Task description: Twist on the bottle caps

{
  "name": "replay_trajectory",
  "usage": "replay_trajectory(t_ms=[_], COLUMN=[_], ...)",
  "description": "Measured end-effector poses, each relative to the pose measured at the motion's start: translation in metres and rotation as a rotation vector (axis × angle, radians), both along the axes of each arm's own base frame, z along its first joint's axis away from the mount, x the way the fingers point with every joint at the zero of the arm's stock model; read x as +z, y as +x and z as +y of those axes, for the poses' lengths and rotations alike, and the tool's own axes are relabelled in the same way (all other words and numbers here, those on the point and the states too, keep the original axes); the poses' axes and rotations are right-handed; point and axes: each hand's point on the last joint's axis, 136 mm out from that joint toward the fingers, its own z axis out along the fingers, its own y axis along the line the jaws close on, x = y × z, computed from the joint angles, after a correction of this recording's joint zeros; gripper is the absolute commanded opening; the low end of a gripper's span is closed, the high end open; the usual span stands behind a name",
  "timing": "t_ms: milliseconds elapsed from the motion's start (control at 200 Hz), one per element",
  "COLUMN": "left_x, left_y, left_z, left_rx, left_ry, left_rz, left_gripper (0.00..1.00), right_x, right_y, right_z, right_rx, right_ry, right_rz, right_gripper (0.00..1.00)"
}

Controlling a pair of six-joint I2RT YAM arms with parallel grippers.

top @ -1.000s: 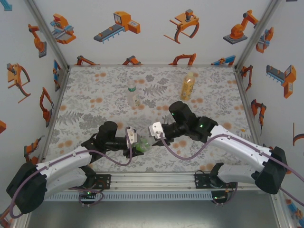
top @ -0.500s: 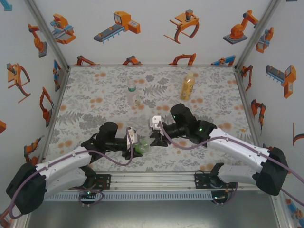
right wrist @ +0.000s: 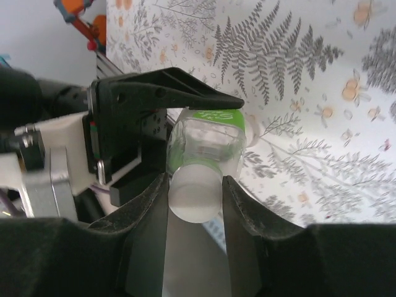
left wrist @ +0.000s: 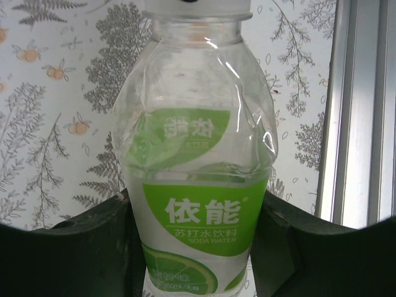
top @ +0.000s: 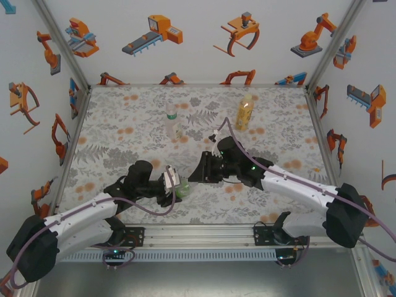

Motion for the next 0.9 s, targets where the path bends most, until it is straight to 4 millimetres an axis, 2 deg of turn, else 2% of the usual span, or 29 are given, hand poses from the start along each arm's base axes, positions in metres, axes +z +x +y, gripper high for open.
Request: replay_trajectory(t_ms=[145, 270, 446, 566, 731, 816, 901], left_x=[-0.001, -0.001, 0.006, 0.016, 0.023, 0.024, 0.024], left_y=[0.001, 0.002, 0.004, 0.002, -0.002, -0.004, -0.006], left_z=[0.001, 0.001, -0.002, -0.008, -0.012, -0.013, -0.014], left_rx=[0.009, 0.011, 0.006, -0.019, -0.051, -0.064, -0.076], left_ry=[0.006, 0.005, -0.020, -0.060, -0.091, -0.097, -0.100], left_rz=[-0.002, -0.006, -0.033, -0.059, -0.067, -0.063, -0.055], left_gripper=[0.00, 0.00, 0.00, 0.00, 0.00, 0.00, 0.00], right_x=[-0.005, -0.005, 0.008, 0.033, 0.076, 0.086, 0.085], right_y=[0.004, 0.005, 0.005, 0.002, -0.013, -0.024, -0.038], right_z=[-0.002, -0.003, -0.004, -0.003, -0.007, -0.007, -0.008], right_rx=[-0.087, -0.109, -0.057, 0.073, 0.311, 0.474, 0.653], right_ry=[0.008, 0.010, 0.013, 0.004, -0.005, -0.026, -0.049], right_rz=[0.100, 0.115, 0.014, -0.186, -0.582, -0.772, -0.932], right_gripper=[0.00, 0.20, 0.37, 0.47, 0.47, 0.47, 0.47])
